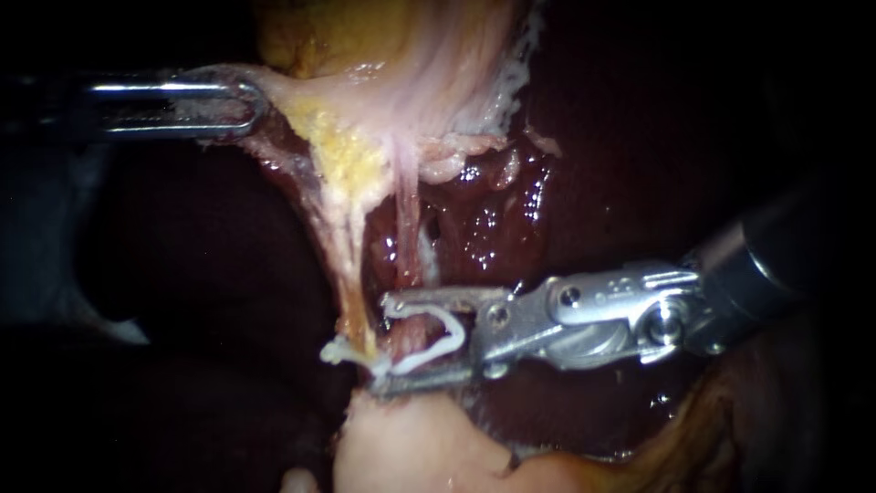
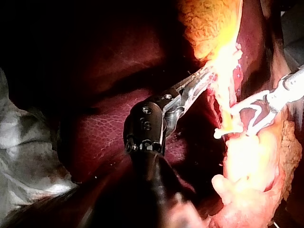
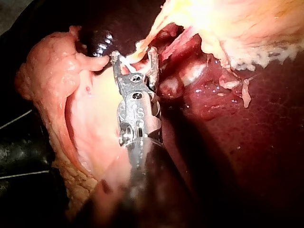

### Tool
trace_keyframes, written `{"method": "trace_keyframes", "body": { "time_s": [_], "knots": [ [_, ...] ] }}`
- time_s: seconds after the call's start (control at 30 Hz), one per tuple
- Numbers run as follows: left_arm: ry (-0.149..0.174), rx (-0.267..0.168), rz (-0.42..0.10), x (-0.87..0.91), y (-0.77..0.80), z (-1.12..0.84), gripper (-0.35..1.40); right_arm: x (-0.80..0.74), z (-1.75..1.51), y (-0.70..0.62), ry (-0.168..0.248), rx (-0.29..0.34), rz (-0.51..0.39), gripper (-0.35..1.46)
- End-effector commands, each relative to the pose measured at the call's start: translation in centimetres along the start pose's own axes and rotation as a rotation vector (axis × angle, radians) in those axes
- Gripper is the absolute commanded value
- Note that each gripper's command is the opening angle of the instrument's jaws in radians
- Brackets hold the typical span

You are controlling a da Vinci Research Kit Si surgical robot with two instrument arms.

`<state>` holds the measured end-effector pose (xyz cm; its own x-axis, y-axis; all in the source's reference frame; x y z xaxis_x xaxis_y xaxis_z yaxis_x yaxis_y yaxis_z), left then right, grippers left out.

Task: Clipping second clip left tube

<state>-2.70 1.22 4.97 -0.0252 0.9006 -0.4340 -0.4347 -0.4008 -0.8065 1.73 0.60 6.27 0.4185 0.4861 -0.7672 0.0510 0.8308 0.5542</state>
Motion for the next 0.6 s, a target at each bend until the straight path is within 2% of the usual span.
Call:
{"method": "trace_keyframes", "body": {
  "time_s": [0.03, 0.3, 0.6],
  "knots": [
    [0.000, 0.001, 0.000, 0.00, 0.00, 0.00, -0.35, -0.03, 0.00, 0.03, -0.001, -0.001, 0.005, 0.50],
    [0.001, 0.002, 0.000, 0.00, 0.01, 0.01, -0.35, -0.10, 0.05, 0.23, 0.001, 0.010, 0.021, 0.50],
    [0.000, 0.000, 0.000, -0.01, 0.02, 0.02, -0.35, 0.02, 0.32, 0.26, 0.036, 0.066, 0.025, 0.50]
  ]
}}
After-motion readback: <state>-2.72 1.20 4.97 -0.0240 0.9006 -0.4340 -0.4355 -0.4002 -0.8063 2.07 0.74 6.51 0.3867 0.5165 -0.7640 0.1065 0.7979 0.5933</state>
